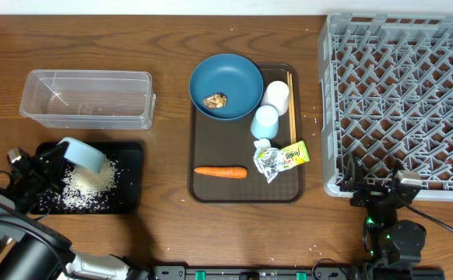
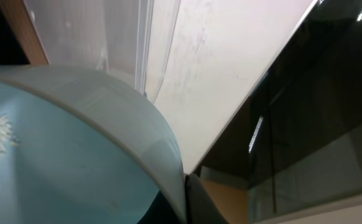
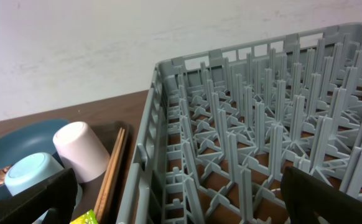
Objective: Sort waste into correct bins and load items into the dishwasher rack
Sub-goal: 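Tilt the plate with the left gripper to pour rice onto the black tray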
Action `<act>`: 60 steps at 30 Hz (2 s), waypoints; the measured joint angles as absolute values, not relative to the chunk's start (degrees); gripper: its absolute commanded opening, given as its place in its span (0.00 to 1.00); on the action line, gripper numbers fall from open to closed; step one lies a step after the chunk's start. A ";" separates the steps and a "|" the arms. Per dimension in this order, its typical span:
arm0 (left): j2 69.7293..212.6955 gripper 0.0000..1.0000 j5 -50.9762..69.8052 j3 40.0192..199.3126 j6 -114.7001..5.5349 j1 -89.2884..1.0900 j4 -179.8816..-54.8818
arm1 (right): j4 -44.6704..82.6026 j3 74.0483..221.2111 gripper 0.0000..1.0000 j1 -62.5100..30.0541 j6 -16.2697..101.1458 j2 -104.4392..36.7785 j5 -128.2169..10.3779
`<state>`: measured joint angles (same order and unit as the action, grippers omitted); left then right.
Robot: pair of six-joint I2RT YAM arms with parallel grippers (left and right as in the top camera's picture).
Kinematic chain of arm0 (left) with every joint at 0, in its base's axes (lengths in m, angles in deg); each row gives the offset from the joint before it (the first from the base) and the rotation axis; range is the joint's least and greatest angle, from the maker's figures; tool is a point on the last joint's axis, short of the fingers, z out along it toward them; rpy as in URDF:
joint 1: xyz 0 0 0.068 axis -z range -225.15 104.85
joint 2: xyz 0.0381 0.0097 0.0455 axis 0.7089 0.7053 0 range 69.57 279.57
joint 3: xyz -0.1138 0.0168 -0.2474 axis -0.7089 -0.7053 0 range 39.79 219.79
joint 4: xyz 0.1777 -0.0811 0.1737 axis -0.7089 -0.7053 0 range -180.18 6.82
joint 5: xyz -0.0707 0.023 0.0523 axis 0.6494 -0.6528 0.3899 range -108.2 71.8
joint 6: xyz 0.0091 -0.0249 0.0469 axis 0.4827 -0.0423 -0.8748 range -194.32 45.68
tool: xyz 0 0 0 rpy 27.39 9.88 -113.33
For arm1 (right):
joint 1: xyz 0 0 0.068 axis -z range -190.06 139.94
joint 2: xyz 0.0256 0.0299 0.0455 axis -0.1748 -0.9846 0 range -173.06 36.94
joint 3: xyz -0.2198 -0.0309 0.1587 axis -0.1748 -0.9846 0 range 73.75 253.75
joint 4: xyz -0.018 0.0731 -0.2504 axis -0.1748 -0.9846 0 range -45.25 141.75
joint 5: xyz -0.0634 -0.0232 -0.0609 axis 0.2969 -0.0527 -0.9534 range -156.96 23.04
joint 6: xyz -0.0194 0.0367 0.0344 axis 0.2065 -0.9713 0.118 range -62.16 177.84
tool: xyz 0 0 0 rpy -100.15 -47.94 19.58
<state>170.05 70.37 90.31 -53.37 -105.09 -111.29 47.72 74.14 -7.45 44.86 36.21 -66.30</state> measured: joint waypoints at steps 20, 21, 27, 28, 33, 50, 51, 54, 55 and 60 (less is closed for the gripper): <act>169.97 0.06 70.40 90.16 -48.34 -105.27 -107.03 | 47.72 74.14 0.99 -7.45 44.86 36.21 -66.27; 169.94 0.06 70.40 90.16 -47.88 -105.38 -107.45 | 47.72 74.14 0.99 -7.45 44.86 36.21 -66.30; 169.94 0.06 70.40 90.12 -47.01 -105.44 -107.62 | 47.72 74.14 0.99 -7.45 44.86 36.21 -66.30; 169.94 0.06 70.40 90.12 -47.27 -105.44 -107.56 | 47.72 74.14 0.99 -7.45 44.86 36.21 -66.30; 169.94 0.06 70.40 90.12 -49.28 -105.44 -109.15 | 47.72 74.14 0.99 -7.45 44.86 36.21 -66.30; 155.78 0.06 70.40 90.01 -48.58 -105.44 -103.95 | 47.72 74.14 0.99 -7.45 44.86 36.21 -66.30; 155.78 0.06 70.40 89.98 -48.58 -105.44 -104.08 | 47.72 74.14 0.99 -7.45 44.86 36.21 -66.30; 155.78 0.06 70.37 89.98 -48.76 -105.44 -102.90 | 47.72 74.14 0.99 -7.45 44.86 36.21 -66.30; 155.78 0.06 70.40 89.98 -48.56 -105.44 -103.01 | 47.72 74.14 0.99 -7.45 44.86 36.21 -66.30; 155.58 0.06 70.40 89.98 -48.36 -105.42 -103.29 | 47.72 74.14 0.99 -7.45 44.86 36.21 -66.30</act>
